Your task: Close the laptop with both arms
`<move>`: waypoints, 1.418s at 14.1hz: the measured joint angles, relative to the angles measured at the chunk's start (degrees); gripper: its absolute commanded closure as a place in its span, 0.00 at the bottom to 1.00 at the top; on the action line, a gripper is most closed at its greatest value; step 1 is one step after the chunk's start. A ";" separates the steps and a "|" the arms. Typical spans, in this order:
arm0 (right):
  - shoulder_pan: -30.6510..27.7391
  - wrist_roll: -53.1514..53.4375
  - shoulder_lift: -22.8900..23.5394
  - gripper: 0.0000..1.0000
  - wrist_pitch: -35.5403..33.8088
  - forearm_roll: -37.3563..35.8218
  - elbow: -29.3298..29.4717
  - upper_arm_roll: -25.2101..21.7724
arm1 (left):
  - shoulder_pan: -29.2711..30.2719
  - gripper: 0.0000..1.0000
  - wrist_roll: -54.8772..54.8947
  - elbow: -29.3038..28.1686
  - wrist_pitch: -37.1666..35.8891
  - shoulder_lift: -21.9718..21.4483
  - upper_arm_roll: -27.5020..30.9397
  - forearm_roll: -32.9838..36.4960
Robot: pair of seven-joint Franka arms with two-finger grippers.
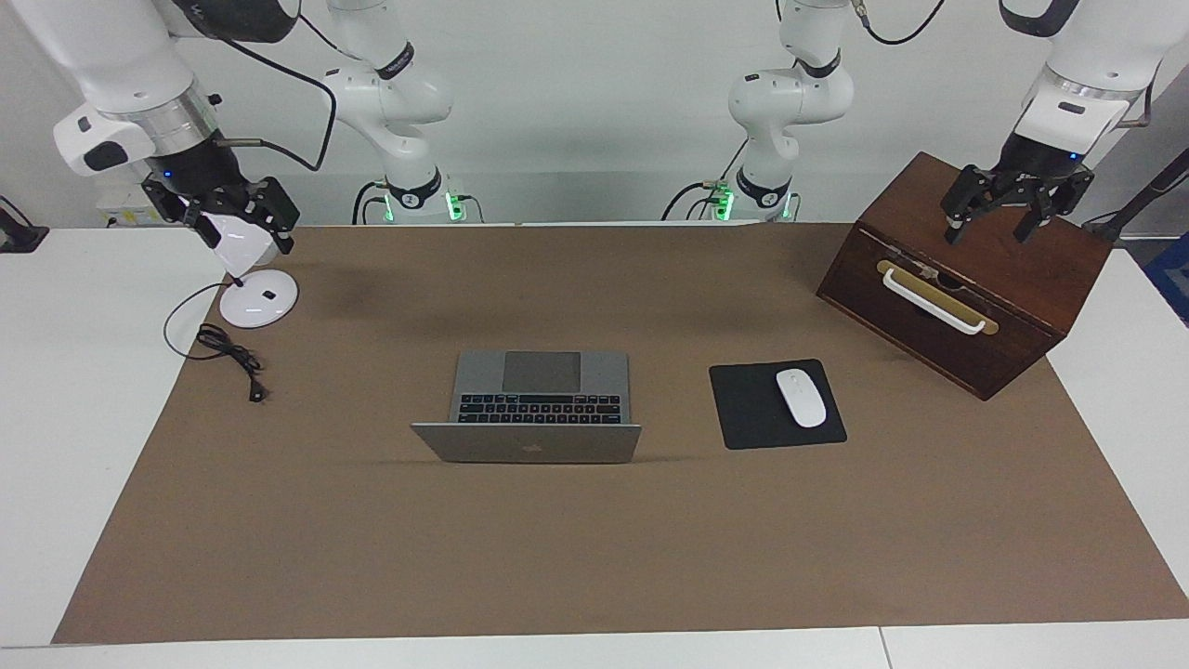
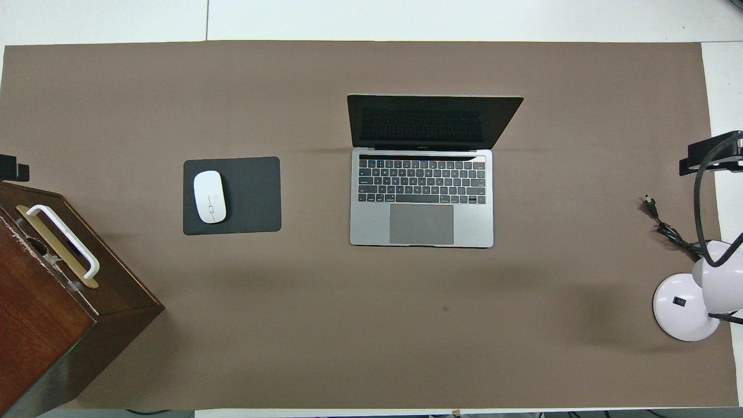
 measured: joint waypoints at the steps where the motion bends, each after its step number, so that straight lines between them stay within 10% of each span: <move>1: 0.00 0.00 0.01 0.00 0.00 0.00 0.00 0.00 | 0.00 0.00 0.00 0.00 0.00 0.00 0.01 0.00; 16: 0.34 0.00 1.23 0.00 5.54 0.00 -0.72 0.06 | -0.15 0.00 -0.68 0.00 0.03 0.00 -0.38 0.00; 17: 0.31 0.00 1.10 0.00 6.21 0.00 -0.72 0.04 | -0.15 0.07 -1.66 0.00 0.03 0.00 -0.39 0.00; 20: 0.25 0.00 1.01 0.00 9.25 0.00 -0.86 0.02 | -0.15 0.92 -4.66 -0.02 0.03 0.00 -0.36 0.00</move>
